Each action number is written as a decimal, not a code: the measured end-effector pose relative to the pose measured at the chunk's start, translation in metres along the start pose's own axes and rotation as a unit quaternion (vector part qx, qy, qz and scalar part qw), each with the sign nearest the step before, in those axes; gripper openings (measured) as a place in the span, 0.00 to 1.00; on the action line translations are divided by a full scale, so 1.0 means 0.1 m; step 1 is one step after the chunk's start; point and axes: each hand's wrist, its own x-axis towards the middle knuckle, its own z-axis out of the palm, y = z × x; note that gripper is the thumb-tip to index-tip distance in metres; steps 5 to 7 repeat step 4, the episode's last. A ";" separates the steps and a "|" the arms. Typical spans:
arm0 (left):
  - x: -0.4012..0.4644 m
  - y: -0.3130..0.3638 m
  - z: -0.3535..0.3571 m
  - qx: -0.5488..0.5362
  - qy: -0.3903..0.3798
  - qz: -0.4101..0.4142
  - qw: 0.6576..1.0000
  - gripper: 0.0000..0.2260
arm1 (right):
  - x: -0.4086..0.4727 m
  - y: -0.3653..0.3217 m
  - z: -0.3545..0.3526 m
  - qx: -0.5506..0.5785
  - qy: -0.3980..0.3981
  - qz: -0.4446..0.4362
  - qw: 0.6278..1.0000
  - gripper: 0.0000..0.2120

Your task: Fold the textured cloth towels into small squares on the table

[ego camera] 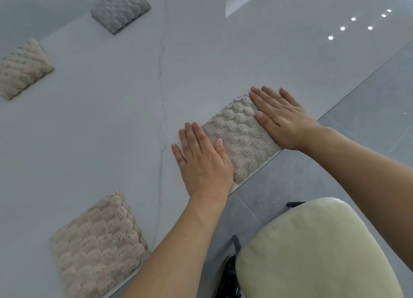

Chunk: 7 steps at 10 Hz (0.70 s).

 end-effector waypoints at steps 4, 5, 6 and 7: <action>0.49 -0.29 -0.33 -0.170 -0.034 0.045 0.984 0.26 | -0.03 -0.38 -0.14 0.139 0.116 0.043 0.983 0.26; 0.49 -0.29 -0.33 -0.170 -0.034 0.045 0.984 0.26 | -0.03 -0.38 -0.14 0.139 0.116 0.043 0.983 0.26; 0.49 -0.29 -0.33 -0.170 -0.034 0.045 0.984 0.26 | -0.03 -0.38 -0.14 0.139 0.116 0.043 0.983 0.26; 0.49 -0.29 -0.33 -0.170 -0.034 0.045 0.984 0.26 | -0.03 -0.38 -0.14 0.139 0.116 0.043 0.983 0.26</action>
